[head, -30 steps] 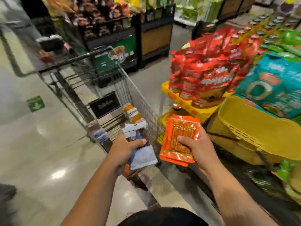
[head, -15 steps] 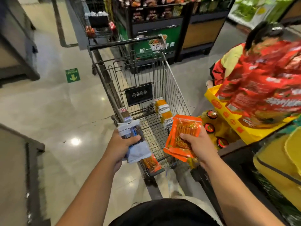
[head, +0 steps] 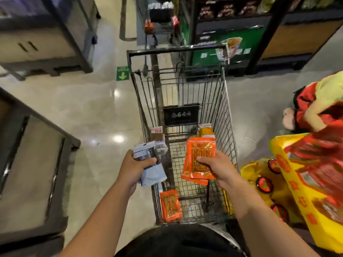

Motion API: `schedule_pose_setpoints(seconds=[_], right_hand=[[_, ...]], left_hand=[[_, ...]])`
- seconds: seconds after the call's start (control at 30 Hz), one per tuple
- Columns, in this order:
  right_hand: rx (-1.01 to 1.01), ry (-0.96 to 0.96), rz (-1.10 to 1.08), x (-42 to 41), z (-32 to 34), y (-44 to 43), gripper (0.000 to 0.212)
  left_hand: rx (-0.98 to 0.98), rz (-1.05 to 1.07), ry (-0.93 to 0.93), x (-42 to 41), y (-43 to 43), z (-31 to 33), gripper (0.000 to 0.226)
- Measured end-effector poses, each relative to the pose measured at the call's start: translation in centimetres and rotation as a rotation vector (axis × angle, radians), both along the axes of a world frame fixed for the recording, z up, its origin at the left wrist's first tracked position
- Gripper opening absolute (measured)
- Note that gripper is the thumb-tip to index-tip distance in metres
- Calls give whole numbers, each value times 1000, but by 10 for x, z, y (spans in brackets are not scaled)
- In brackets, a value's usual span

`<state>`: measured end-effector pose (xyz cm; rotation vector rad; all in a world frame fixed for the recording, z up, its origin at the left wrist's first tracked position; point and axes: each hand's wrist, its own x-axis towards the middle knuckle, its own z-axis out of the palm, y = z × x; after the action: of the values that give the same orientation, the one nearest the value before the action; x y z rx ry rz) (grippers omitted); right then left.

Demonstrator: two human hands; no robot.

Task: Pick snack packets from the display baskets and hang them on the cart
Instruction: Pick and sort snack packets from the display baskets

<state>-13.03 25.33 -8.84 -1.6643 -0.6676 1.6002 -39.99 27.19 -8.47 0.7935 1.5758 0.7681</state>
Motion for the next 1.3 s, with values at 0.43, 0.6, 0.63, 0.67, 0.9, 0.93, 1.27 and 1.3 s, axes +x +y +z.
schedule_pose_setpoints(seconds=[0.43,0.6,0.63,0.67,0.9,0.93,1.27,1.3], right_hand=[[-395,-159,247,6,-147,23,23],[-452,-441,457,-21,-207,24,37],[-478,-489,522,-26,-218,24,41],[-506,-490,557,-33,-231,22,43],[-532,-462,824,-66,-270,2,120],[-543,-417,808,-68,-277,-1,125],[-518,-560,916,-92,-298,2,99],[-512,-568,918,-93,-298,3,96]], left_hand=[[-109,90,332,3,31,-91,56],[-97,-32,409,3,39,-109,53],[-92,-33,416,2,39,-112,52],[-88,-31,418,0,39,-116,53],[-94,-39,389,-11,39,-127,55],[-96,-39,381,-13,39,-129,55],[-103,-8,324,-16,39,-128,60],[-104,-5,319,-16,39,-128,59]])
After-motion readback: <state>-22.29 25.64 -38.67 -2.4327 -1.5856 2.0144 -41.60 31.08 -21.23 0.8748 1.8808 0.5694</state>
